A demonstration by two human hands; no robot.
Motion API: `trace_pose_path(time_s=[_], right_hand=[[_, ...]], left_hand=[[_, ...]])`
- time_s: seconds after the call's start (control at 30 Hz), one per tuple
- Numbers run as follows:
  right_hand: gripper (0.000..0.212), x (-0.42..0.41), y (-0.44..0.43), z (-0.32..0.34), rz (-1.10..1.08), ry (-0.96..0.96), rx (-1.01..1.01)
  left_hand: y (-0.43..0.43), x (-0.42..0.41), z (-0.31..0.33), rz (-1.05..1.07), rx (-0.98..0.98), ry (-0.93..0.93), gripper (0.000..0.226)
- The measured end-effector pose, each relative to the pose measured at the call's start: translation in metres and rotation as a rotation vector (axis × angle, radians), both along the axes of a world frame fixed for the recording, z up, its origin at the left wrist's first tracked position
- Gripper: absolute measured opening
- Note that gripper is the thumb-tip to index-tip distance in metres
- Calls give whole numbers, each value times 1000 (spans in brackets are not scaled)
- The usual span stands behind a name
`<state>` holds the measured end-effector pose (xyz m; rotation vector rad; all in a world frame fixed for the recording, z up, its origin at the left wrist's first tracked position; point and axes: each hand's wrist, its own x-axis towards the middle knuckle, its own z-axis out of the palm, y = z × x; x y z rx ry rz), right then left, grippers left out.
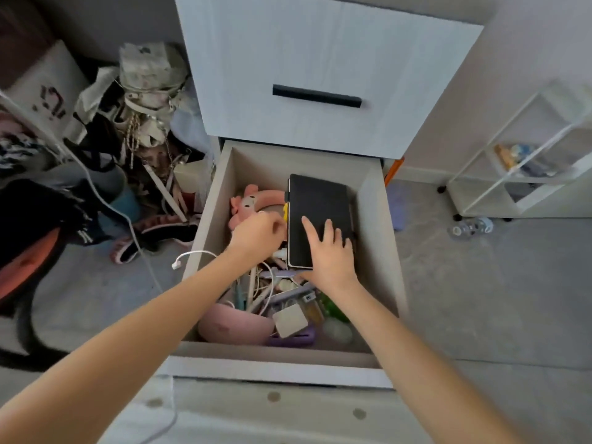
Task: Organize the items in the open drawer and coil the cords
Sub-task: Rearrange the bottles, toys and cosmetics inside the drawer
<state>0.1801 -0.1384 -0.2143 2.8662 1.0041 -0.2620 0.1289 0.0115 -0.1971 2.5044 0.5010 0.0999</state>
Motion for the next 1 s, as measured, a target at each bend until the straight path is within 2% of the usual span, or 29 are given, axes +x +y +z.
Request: trace_pose_path(time_s=[0.1,0.23,0.3,0.4,0.47,0.57,0.67,0.9,1.0], right_hand=[[97,9,-3,0,22,-32,87],[64,27,-25,33,-50,-116,348],[56,29,-33,46,-87,-112,461],[48,32,-39,57,-120,-164,702],[43,35,-42,60,-151,-192,827],[39,37,-45,59,-202,-211,985],[37,38,-47,55,-212,-256,1142],[34,45,-59,54,-344,-298,1513],[35,47,-60,55,-383,-295,1552]], left_hand=[[2,17,-13,10,-1,-76,18],[-6,30,-29,49,-14,-140,27],[-12,32,-34,57,-10,-142,30],[-23,40,-35,-30,118,-103,34],[-32,48,-34,-139,211,-38,40],[-43,64,-37,-324,383,141,62],[-49,83,-39,-376,467,259,74],[-47,95,-28,-360,675,458,73],[-36,83,-20,-374,727,473,68]])
